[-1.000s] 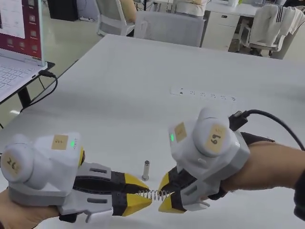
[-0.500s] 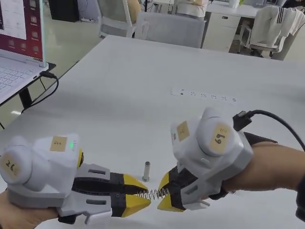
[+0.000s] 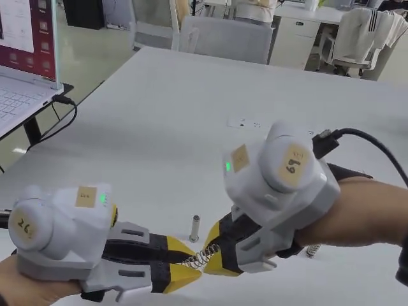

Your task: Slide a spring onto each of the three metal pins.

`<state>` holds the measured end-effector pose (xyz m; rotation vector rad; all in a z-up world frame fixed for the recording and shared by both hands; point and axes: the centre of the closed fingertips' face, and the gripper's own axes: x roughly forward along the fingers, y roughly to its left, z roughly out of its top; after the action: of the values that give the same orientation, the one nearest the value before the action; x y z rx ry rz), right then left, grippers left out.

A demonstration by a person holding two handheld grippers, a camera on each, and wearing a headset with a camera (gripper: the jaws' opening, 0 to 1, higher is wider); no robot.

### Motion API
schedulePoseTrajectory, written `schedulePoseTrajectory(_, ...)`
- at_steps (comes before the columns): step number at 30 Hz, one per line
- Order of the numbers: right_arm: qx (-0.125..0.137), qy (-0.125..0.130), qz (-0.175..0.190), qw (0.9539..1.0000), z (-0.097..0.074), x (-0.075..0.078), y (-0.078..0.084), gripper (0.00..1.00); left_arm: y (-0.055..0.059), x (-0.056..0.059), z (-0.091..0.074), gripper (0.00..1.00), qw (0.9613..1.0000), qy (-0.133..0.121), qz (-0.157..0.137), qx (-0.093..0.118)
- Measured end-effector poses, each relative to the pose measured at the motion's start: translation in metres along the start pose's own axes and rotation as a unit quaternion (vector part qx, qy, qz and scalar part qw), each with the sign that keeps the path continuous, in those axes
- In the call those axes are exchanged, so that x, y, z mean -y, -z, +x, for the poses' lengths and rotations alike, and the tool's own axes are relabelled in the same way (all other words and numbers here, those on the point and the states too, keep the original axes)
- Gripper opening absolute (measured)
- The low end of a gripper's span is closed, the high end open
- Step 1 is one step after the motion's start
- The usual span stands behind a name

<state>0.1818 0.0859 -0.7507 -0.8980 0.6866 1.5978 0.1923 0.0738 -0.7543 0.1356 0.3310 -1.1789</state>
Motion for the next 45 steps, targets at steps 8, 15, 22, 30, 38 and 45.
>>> schedulePoseTrajectory(8, -0.007, -0.003, -0.007, 0.9999, 0.000, -0.002, -0.006, 0.09, 0.001, 0.001, 0.001, 0.03, 1.0000, 0.002, -0.002, 0.002)
schedulePoseTrajectory(15, -0.015, -0.005, -0.013, 0.9998, 0.000, -0.003, -0.007, 0.09, 0.001, 0.002, 0.004, 0.03, 1.0000, 0.007, -0.004, 0.001)
schedulePoseTrajectory(22, -0.021, -0.006, -0.015, 0.9996, 0.000, -0.003, -0.006, 0.09, 0.002, 0.001, 0.005, 0.03, 1.0000, 0.006, -0.004, 0.000)
schedulePoseTrajectory(30, -0.027, -0.008, -0.019, 0.9994, 0.002, -0.002, -0.005, 0.09, 0.004, 0.001, 0.006, 0.07, 1.0000, 0.005, -0.004, -0.006)
schedulePoseTrajectory(38, -0.034, -0.005, -0.018, 0.9992, 0.001, 0.000, -0.001, 0.09, 0.005, -0.001, 0.005, 0.16, 1.0000, 0.000, -0.009, -0.004)
schedulePoseTrajectory(45, -0.041, 0.000, -0.015, 0.9990, 0.001, 0.004, 0.003, 0.09, 0.010, -0.003, 0.003, 0.26, 0.9997, -0.009, -0.020, -0.006)
